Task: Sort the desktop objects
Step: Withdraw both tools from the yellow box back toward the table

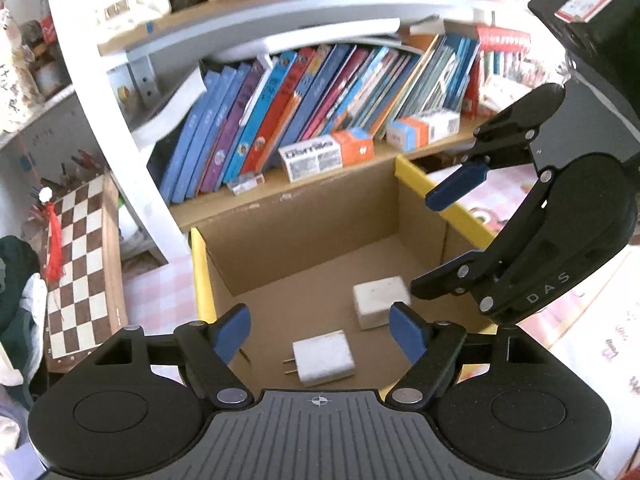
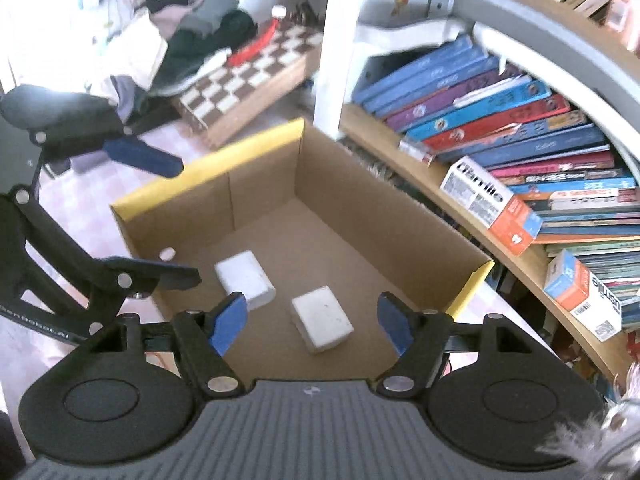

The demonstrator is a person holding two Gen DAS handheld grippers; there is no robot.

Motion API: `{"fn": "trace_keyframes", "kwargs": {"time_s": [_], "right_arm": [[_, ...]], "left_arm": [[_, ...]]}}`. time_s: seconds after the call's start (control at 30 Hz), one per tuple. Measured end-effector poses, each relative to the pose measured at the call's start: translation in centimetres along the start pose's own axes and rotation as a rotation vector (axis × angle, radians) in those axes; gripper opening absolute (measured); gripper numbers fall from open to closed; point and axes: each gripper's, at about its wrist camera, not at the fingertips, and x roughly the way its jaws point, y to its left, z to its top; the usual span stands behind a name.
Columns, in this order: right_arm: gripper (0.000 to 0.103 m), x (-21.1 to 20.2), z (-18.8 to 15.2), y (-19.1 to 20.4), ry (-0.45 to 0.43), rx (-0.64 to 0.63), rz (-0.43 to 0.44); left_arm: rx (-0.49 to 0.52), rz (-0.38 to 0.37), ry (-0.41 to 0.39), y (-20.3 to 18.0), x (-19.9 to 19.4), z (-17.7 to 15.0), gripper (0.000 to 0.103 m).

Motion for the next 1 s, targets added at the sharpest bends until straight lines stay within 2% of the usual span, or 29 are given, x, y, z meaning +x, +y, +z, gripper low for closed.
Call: {"fn": "trace_keyframes", "kwargs": {"time_s": [0.3,0.4,0.43,0.57,0.8,1.0], "right_arm": [[0.072,-4.5,-1.8,1.9,-0.106,0.095,-0.068],[0.076,-6.1,-2.7,3.0,-0.143,0.133,-0.094],[0.079,-6.5,-3.0,3.4,-0.15,0.147,-0.096],[0.081,-8.0,-4.1,5.4,-0.167,0.179,-0.119],[0.084,-10.5,-5.6,9.3,-0.221,0.226,-0.223],[0.085,-11.9,-7.1,12.3,-0.237,0.303,-0.277]], "left_arm": [[-0.042,0.028,-0.084,-0.6,-4.6,-1.4,0.08],[-0.069,0.036,-0.109,-0.7,-6.1,-2.4,0.083],[-0.07,0.036,-0.118,-0.8,-6.6,-2.8,0.083],[-0.049,0.036,-0.14,-1.0,-8.4,-4.1,0.084],[-0.036,0.021,-0.18,-1.1,-11.1,-6.2,0.09],[-0.038,0.018,-0.199,-0.8,-13.1,-8.1,0.093]]}}
